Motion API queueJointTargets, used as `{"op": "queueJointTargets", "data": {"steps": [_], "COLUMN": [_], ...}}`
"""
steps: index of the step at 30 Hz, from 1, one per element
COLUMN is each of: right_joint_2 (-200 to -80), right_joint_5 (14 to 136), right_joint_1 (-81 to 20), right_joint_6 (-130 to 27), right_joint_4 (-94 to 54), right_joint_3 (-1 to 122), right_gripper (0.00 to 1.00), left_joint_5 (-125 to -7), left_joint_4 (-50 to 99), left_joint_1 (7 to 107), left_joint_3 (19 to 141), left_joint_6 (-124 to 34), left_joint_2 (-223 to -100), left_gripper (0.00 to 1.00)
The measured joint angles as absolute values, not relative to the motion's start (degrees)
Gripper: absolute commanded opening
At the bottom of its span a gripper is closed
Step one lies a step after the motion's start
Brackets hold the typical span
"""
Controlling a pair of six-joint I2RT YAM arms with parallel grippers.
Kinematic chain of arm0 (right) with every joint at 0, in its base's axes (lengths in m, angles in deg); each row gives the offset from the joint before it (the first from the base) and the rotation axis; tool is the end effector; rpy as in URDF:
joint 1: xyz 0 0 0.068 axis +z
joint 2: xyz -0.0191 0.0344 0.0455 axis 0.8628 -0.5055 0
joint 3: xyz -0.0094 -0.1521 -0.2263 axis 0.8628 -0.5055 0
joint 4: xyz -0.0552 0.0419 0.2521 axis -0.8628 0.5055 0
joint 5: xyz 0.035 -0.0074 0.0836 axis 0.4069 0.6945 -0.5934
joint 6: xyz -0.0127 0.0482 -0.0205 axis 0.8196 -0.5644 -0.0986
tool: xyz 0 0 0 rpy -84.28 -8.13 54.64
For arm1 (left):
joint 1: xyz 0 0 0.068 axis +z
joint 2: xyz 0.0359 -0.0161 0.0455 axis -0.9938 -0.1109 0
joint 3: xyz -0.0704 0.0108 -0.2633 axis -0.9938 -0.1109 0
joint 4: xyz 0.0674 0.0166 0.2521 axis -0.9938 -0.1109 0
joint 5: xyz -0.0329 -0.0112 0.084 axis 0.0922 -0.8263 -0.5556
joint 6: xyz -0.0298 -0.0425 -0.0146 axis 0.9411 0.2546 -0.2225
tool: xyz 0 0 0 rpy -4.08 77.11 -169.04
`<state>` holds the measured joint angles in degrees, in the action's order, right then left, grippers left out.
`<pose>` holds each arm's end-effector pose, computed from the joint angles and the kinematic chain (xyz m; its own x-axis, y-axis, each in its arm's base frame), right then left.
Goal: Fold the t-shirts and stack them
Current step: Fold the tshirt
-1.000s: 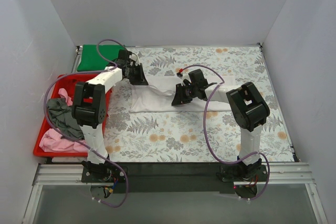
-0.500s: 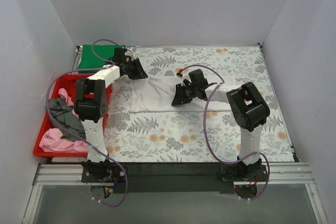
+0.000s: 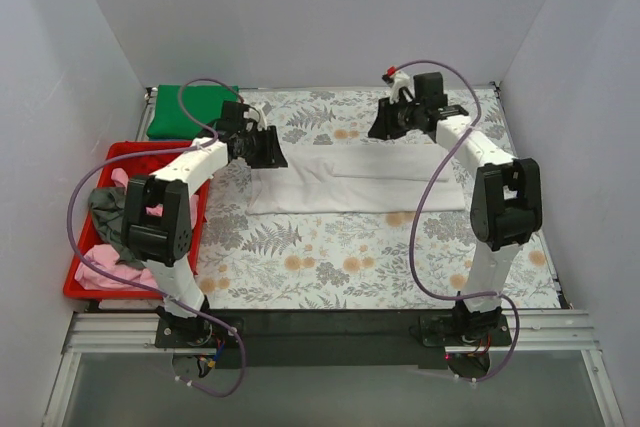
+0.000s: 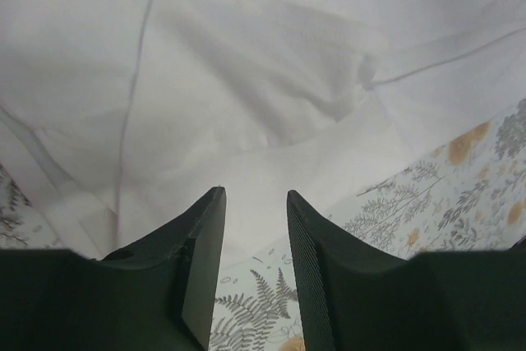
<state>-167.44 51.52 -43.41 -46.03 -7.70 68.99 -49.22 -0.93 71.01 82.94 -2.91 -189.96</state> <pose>0.4124 0.1393 0.2558 -0.5936 -0.1532 -0.7900 -0.6247 0.7066 0.3324 0.3804 -0.1008 0.2211 -0.8232 -0.5585 -0.1021 -0.3414 0.6307 -0.6969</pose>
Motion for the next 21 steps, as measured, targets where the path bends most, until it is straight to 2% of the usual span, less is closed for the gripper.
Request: {"op": "queueJointTargets", "data": {"steps": [6,13,21], "right_joint_2": [-172.72,-178.6,-178.87], "right_joint_5": [62.12,72.9,82.32], "right_joint_1": [-48.8,-48.61,-49.57], "right_joint_6": [-32.02,-20.57,-12.02], "right_joint_4": [3.55,11.75,13.39], "right_joint_3": [79.02,78.21,73.97], "right_gripper": [0.29,0.28,0.27], "left_joint_5": [-55.36,-60.76,-64.45], "left_joint_4": [-7.03,-10.83,-12.1], "left_joint_1": [64.83,63.17,63.32], "left_joint_3": [80.09,79.29,82.15], "left_joint_6": [-4.97,-6.32,-7.72], "left_joint_2": [-190.79,-194.0,-196.91], "left_gripper": [0.31,0.31,0.3]}}
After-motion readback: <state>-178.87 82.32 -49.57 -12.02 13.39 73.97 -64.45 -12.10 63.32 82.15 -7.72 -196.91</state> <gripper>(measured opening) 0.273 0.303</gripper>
